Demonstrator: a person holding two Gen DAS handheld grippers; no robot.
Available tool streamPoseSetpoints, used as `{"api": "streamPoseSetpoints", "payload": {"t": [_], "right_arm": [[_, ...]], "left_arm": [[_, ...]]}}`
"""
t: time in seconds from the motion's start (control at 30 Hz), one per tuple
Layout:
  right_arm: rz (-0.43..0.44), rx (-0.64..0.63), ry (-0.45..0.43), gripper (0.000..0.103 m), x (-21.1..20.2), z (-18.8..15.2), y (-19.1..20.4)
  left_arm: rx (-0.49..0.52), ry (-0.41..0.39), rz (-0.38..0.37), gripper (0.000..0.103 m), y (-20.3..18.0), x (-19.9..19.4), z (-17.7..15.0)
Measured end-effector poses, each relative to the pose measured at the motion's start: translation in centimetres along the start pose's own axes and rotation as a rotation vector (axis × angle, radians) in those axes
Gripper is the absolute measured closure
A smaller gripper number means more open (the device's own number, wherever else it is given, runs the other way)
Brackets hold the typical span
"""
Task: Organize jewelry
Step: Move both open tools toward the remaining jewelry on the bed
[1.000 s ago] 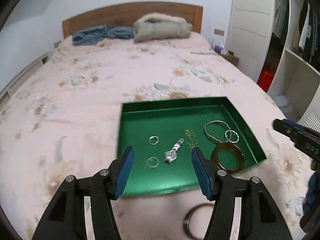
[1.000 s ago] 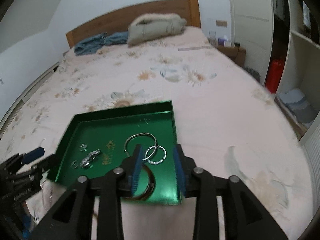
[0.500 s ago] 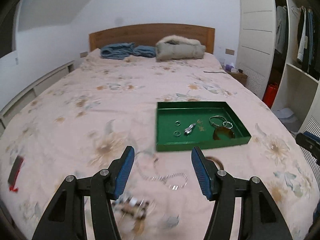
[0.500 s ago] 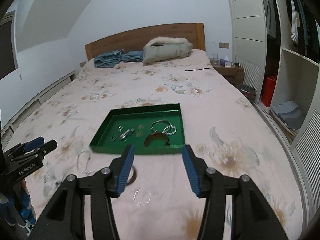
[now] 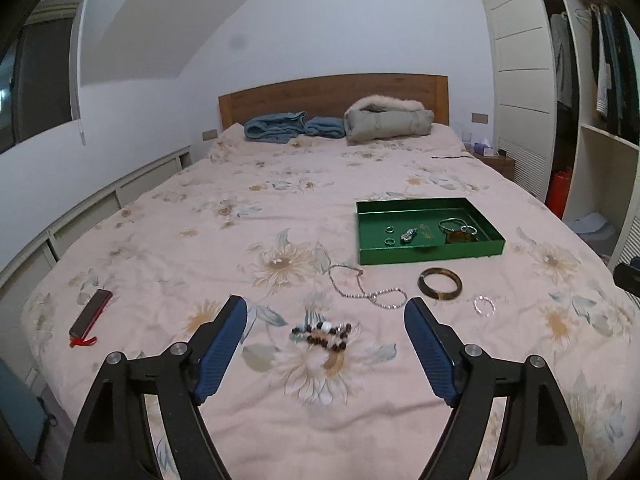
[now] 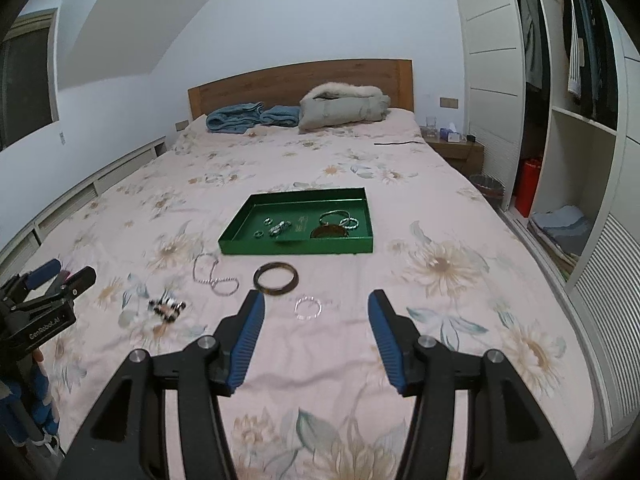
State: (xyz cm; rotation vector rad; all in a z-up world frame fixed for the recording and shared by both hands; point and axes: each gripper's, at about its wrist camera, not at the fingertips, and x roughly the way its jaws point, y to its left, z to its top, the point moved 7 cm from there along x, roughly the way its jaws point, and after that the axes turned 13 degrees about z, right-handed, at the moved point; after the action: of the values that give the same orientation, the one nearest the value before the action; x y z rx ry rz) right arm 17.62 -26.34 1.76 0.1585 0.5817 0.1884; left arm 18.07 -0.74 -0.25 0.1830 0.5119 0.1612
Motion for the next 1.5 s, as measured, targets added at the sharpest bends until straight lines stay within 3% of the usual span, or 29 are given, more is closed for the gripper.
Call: {"api": "streamPoseSetpoints", "payload": {"t": [0.5,0.83,1.23,1.5], "right_arm": [[0.0,0.016,-0.017,0.05,-5.2,-3.9,2.2],[-0.018,0.011,-0.021,0.05,-7.5,-5.5,3.1],[-0.015,0.008,-0.035,0.05,-7.8,-5.3,3.2],[-0.001,0.046,-0.007,0.05,-4.8,-5.8,1.0]], "left_arm": [[0.012,-0.065,-0.027,0.021,0.4,-6.5,-3.5],[-0.02,-0.101,-0.045,0.021,1.4,-8.2,-4.1],[-0.073,-0.045,-0.032,0.021,4.8,-6.2,-5.0],[-0.079,0.014,-0.02,0.021,7.5,-2.9,-6.1]]}}
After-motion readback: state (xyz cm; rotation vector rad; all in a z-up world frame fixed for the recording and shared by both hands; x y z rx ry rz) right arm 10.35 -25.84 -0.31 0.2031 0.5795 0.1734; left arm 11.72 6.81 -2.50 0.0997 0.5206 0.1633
